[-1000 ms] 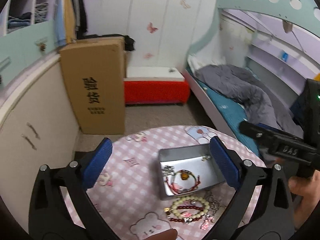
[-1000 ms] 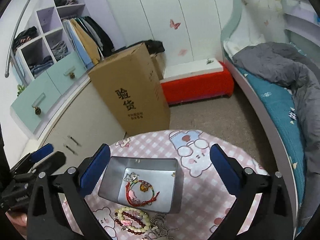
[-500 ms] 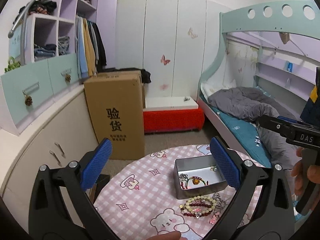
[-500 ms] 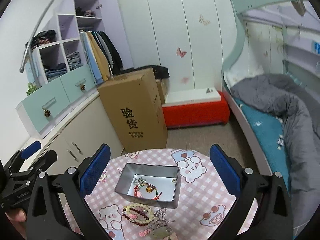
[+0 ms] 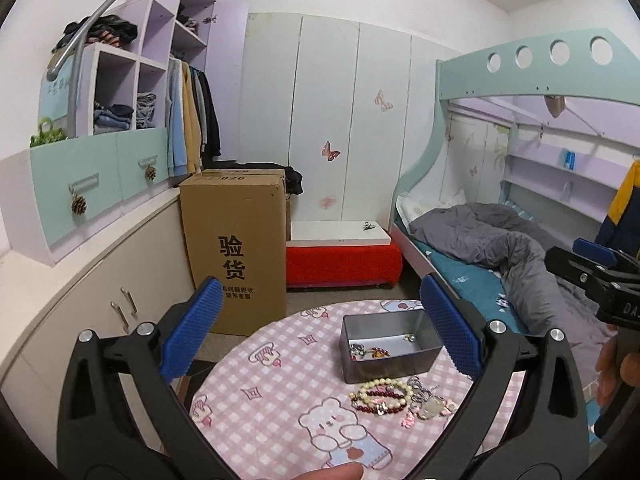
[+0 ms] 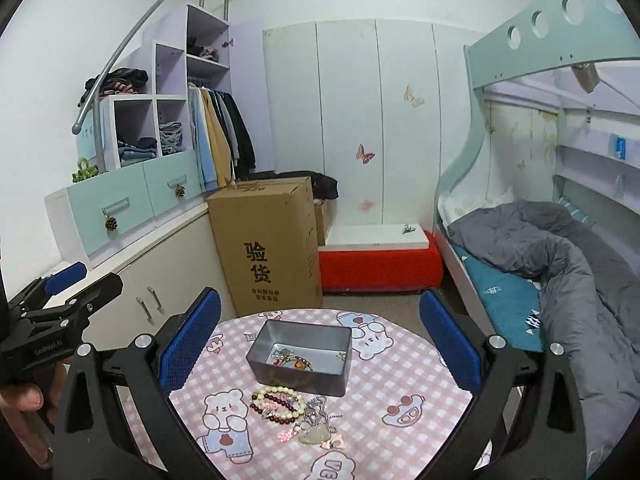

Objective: Organize jewelry
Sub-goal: 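Move both grippers back to the remaining jewelry pile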

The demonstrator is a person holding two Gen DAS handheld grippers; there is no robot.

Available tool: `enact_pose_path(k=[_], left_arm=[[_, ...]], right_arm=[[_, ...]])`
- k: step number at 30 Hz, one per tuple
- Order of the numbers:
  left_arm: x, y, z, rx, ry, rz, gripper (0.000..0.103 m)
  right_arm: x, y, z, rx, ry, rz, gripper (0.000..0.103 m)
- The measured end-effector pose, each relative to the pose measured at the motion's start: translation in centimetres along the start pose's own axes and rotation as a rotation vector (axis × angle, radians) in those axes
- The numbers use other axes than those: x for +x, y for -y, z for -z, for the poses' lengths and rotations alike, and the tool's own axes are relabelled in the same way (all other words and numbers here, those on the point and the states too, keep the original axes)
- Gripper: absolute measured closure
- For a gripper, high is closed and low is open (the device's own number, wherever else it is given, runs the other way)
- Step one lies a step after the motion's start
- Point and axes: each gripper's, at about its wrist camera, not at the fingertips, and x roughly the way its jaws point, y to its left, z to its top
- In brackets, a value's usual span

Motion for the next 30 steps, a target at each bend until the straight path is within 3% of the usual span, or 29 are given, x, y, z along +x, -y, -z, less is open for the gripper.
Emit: enact_pose_path(k=[6, 10, 15, 23, 30], left_arm=[[-1.4, -0.2, 2.0, -0.015, 0.009, -0.02, 0.006], [-1.9, -0.1, 4.5, -0.018, -0.002, -0.026, 0.006], [-0.7, 0.7, 7.9, -0.004, -0.087, 0.008, 0.006], [2.0, 1.3, 10.9, 0.011, -0.19, 0.018, 0.006], [5.0, 4.0, 13.3, 0.091, -0.302, 0.091, 0.006]], right_arm=[[-2.1, 0.0, 2.0, 0.019, 0.034, 0.051, 0.007], [-2.3, 0.4, 4.8, 0.061, 0.005, 0.077, 0.007], [-0.5, 1.0, 7.7, 0.098, -0.096, 0.08, 0.007], [1.0, 1.8, 10.1, 0.093, -0.179, 0.083, 0.007], [2.6, 3.2, 12.0, 0.098, -0.263, 0.105, 0.007]])
